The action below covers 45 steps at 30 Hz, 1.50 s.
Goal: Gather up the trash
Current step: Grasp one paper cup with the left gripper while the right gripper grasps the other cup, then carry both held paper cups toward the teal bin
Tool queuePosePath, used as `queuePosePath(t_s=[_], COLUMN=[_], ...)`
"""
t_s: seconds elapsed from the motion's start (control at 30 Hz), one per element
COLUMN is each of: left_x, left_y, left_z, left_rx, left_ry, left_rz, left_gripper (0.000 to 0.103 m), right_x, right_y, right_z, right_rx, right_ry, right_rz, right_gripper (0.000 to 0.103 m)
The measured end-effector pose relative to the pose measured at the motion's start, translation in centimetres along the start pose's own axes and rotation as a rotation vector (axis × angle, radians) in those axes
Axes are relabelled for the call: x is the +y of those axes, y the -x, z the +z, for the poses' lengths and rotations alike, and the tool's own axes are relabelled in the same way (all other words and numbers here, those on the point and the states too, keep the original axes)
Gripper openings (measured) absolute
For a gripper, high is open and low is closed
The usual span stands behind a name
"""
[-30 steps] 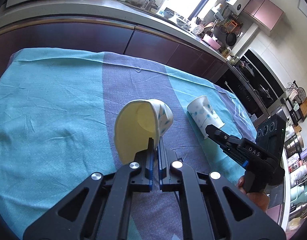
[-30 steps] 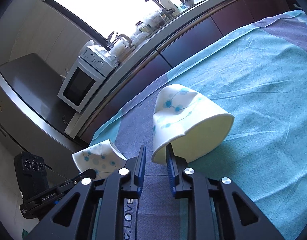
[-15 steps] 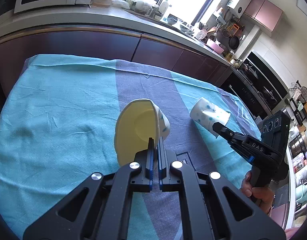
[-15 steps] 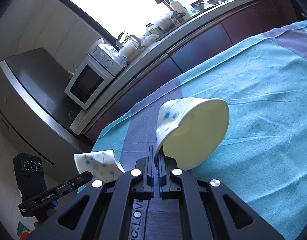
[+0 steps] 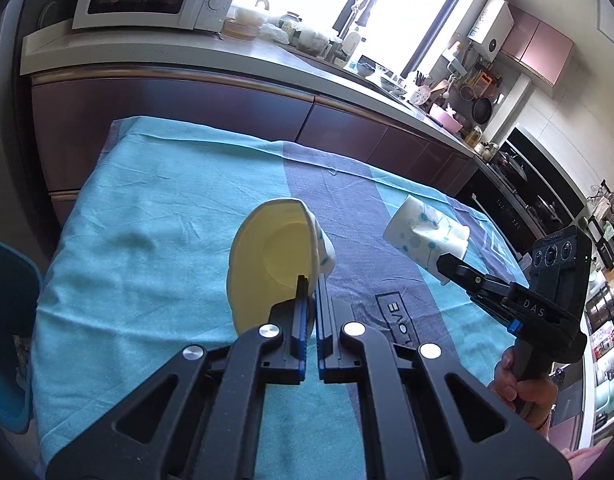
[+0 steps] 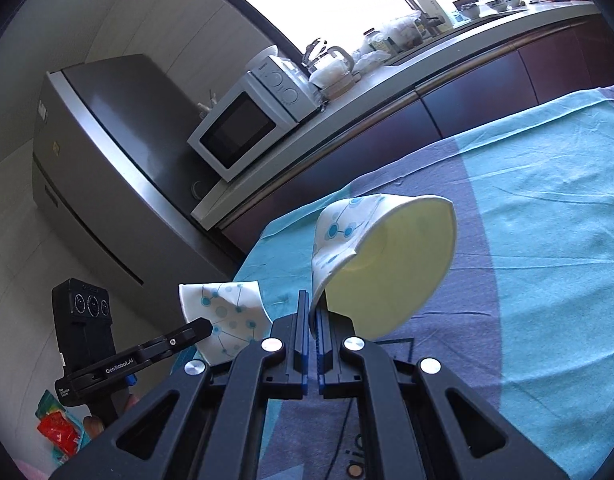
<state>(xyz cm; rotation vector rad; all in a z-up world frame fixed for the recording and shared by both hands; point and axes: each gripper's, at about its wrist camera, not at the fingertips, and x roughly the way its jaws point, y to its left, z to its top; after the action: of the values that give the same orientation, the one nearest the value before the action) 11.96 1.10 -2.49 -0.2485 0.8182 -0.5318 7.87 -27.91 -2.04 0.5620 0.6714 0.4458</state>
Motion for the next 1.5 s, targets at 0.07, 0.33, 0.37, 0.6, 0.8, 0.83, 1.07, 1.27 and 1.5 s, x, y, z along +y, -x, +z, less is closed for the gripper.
queuePosePath(t_s=[0.07,0.33,0.37,0.6,0.8,0.83,1.07,1.27,1.5], left_x=[0.4,1.7,1.9,2.9,3.6,3.7,4.5,5.1,5.2], left_y=[0.8,3.3,3.6,5.1,6.5,6.8,8.2,9.2,9.9], left_z=[-0.4,-1.7,-1.9,-2.8,-3.5,-3.6,-4.1,-4.3,-4.6], left_rx=[-0.009,-0.038,-0.042,-0.057,-0.079,-0.083,-0.106,-0.121,-0.134], left_ry=[0.011,0.032,0.035,0.047,0.061,0.064,0.081,0.087,0.090], left_rz=[0.005,0.040,0.045,0.082,0.106,0.111,0.134,0.155,0.181], left_gripper=[0.004,0.004,0.004,0.004,0.004,0.004,0.004,0.004,0.004], right_x=[1.0,3.9,4.1,6.0,7.1,7.3,8.3,9.1,9.7], right_y=[-0.4,-1.7,-1.7,-2.9,-3.4,-3.6,-4.0,-4.9,-5.5], right_z=[-0.2,-1.7,-1.9,-2.6,-3.2,-3.3,-3.8,-4.1,-4.4], right_rx=[0.014,0.068,0.071,0.122,0.155,0.158,0.174,0.189,0.206], right_ry=[0.019,0.085,0.091,0.134,0.161,0.167,0.194,0.211,0.224], right_rz=[0.019,0.071,0.075,0.112,0.133,0.135,0.151,0.162,0.180], right_gripper=[0.002,0.002,0.002,0.002,0.002,0.002,0.002,0.002,0.002])
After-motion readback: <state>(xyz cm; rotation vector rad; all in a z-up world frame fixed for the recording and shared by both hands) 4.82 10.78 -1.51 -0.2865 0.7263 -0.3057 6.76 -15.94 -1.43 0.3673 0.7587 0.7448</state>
